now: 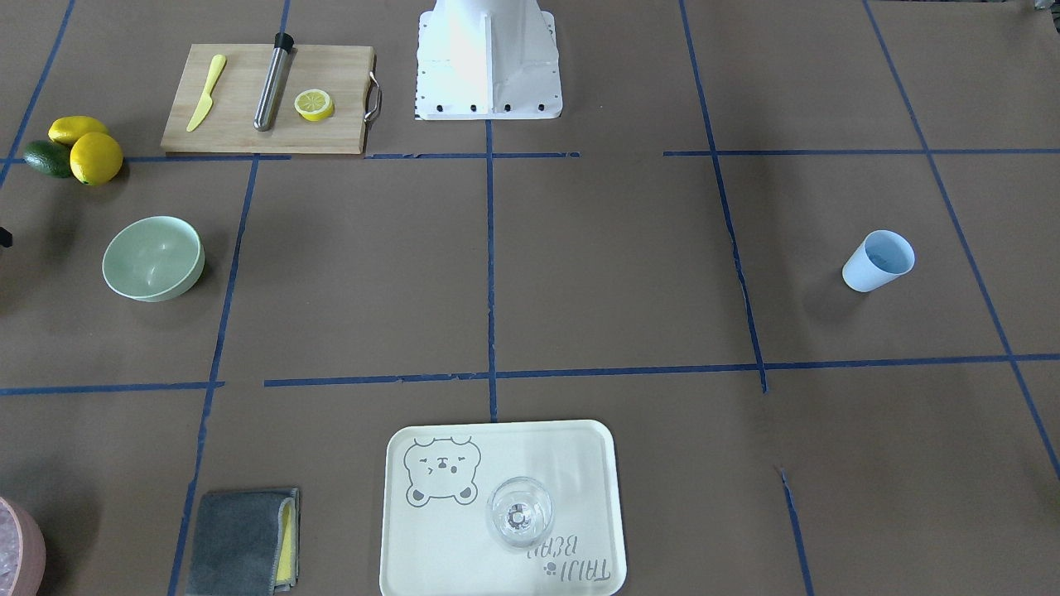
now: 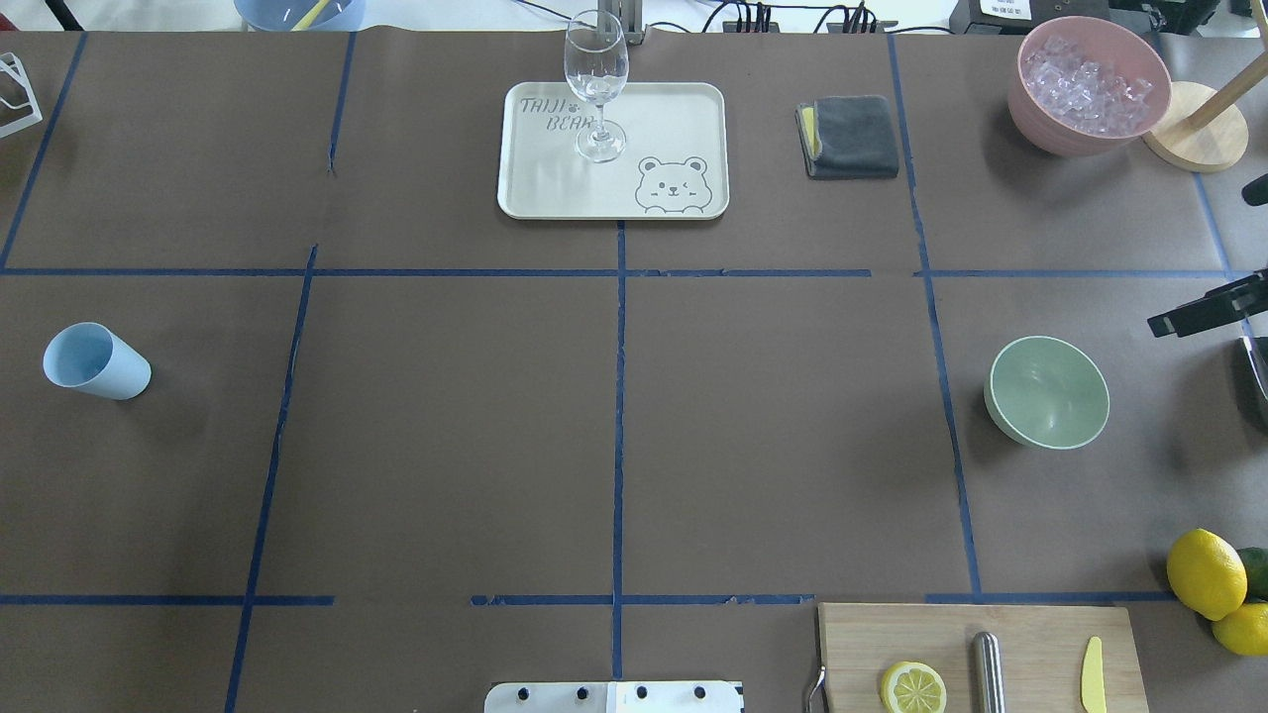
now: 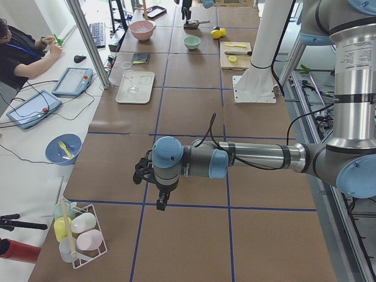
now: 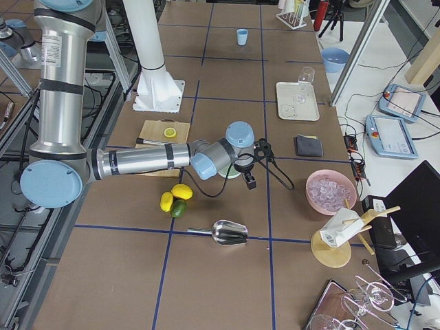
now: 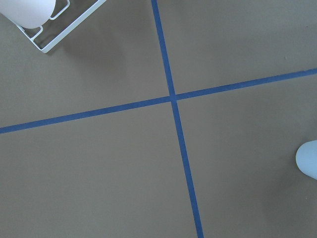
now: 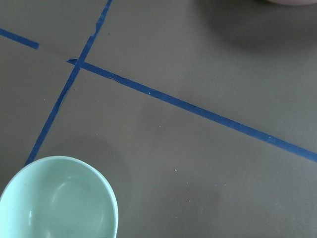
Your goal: Pour ice into bowl
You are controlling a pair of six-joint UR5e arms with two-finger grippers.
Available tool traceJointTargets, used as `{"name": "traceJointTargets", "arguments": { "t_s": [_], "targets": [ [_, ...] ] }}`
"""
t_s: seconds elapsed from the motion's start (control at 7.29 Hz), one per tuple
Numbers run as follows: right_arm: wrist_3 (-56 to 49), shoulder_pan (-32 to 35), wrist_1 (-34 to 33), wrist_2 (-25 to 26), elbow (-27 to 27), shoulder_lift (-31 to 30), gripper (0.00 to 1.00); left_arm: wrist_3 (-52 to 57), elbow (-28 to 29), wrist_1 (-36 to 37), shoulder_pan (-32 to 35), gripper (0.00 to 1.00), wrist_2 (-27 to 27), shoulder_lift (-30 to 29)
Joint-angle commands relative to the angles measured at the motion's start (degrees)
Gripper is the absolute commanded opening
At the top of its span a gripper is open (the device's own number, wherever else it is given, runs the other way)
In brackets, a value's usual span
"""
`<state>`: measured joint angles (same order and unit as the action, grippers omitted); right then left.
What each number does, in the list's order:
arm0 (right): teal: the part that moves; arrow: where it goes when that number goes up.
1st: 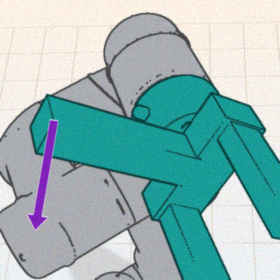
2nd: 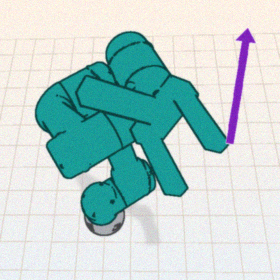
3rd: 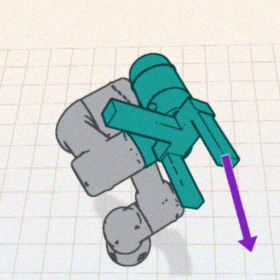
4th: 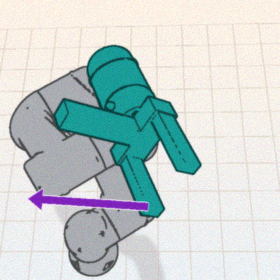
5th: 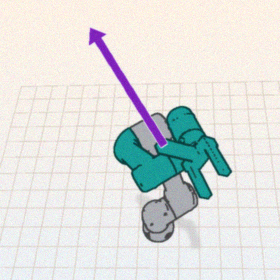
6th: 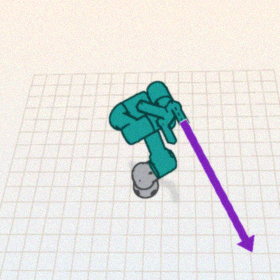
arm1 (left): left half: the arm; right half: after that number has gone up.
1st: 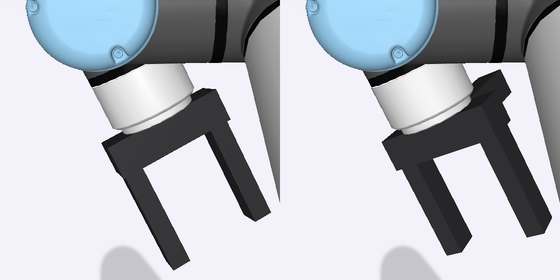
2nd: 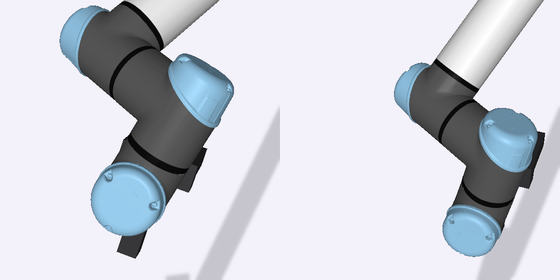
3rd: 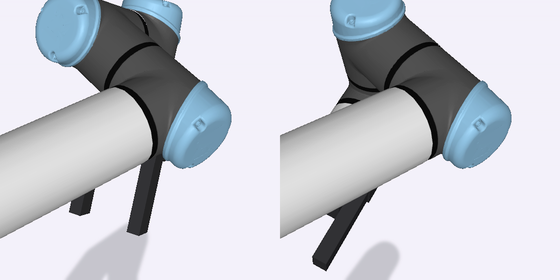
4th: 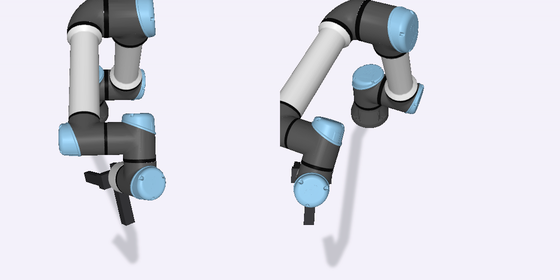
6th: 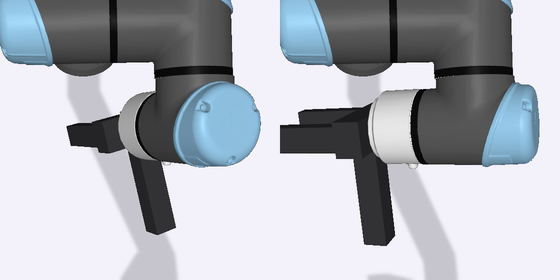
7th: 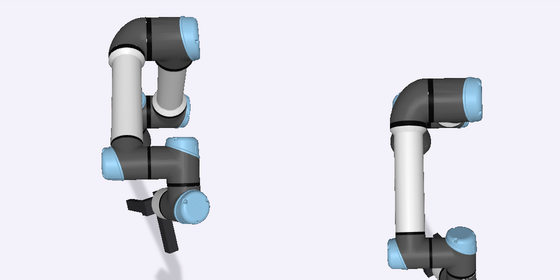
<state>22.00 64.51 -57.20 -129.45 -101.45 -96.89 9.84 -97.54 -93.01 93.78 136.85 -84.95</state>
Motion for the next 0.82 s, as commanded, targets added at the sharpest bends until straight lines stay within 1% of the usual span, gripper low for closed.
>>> {"name": "traceJointTargets", "arguments": {
  "t_s": [0.0,0.14,0.27,0.41,0.69],
  "targets": [
    [7.08,-7.88,7.16,3.84,3.78,-0.14,0.99,0.00,-0.02,-0.07,0.00,1.00,0.09,-0.22],
    [8.83,-9.39,10.50,4.20,5.20,-0.14,0.98,0.00,-0.02,-0.07,0.00,1.00,0.09,-0.22],
    [11.46,-11.32,12.10,4.81,5.39,-0.14,0.95,0.00,-0.02,-0.07,0.00,1.00,0.09,-0.22],
    [11.49,-11.60,12.11,4.99,5.39,-0.22,0.74,0.00,-0.02,-0.07,0.00,1.00,0.09,-0.22],
    [11.31,-11.51,12.11,5.00,5.30,-0.49,0.00,0.00,0.07,-0.85,0.00,1.00,0.00,-0.22]
  ]
}}
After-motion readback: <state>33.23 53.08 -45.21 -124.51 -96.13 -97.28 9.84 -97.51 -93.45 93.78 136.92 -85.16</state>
